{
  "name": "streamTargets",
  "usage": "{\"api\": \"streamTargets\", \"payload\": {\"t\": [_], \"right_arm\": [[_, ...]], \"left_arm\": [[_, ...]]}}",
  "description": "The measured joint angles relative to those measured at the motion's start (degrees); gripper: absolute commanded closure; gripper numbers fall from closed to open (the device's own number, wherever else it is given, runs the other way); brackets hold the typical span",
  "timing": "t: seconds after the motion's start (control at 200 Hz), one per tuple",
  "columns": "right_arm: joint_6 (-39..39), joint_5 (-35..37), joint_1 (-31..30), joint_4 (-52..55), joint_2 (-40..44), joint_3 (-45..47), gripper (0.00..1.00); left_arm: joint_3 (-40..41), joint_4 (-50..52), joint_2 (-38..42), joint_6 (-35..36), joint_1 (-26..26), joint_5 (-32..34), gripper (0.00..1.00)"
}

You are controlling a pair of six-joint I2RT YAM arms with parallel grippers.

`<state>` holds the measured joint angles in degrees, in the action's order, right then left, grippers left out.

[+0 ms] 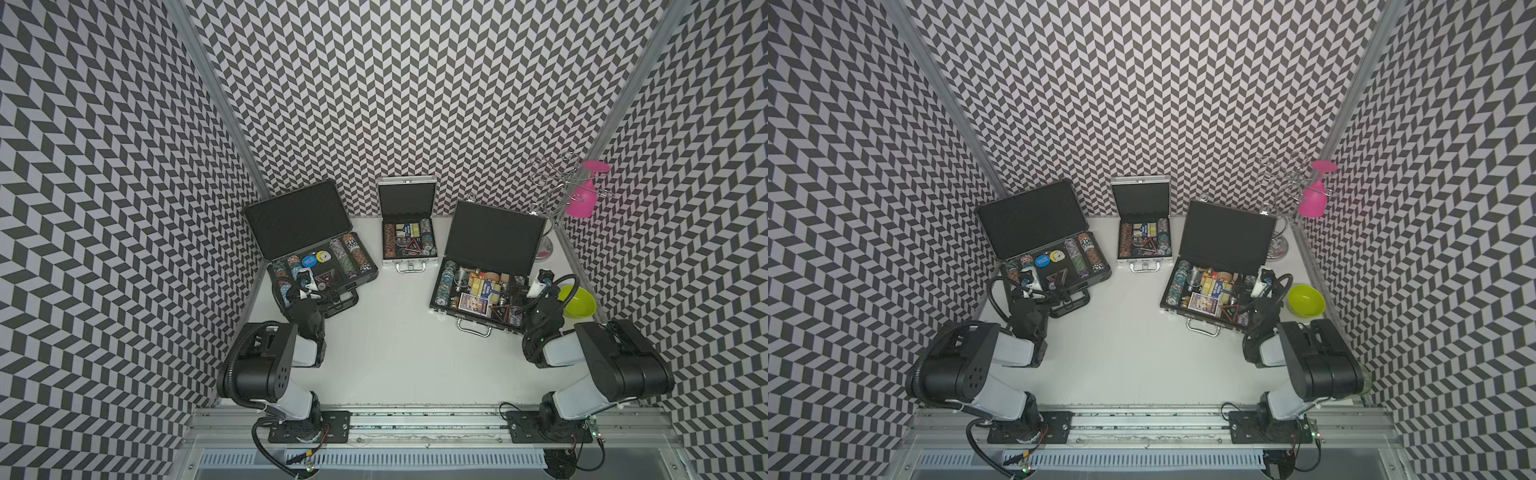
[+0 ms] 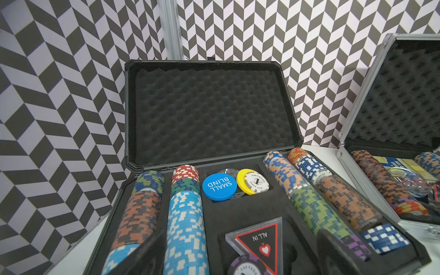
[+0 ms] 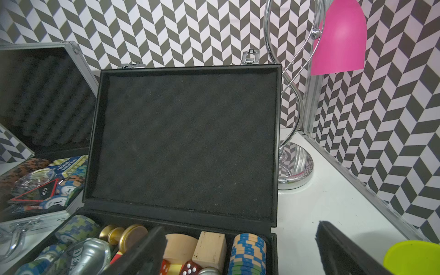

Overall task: Close the poker set cases
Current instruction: Move the poker set case to the center of the board.

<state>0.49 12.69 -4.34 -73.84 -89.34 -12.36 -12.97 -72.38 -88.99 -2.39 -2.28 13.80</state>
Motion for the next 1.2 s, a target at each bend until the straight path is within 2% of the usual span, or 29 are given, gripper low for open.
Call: {"api": "streamTargets", "payload": {"t": [0.701,0.831,1.061,1.201], "right_arm": [[0.0,0.0,0.0,0.0,0.0,0.0,0.01],[-0.07,-0.15,0.0,0.33,0.15,0.0,0.01],[-1.27,-1.62,-0.76,9.57,7.8,-3.43,0.01],[-1.31,-2.34,-1.92,14.88,12.13,-5.2,0.01]], "left_arm": [[0.0,-0.02,0.0,-0.04,0.07,-0.2,0.0],[0.11,-0.09,0.2,-0.26,-0.35,1.55,0.0],[1.42,-3.1,0.26,1.44,-4.24,5.68,0.0],[1.18,-3.08,0.26,1.73,-4.59,6.27,0.0]]}}
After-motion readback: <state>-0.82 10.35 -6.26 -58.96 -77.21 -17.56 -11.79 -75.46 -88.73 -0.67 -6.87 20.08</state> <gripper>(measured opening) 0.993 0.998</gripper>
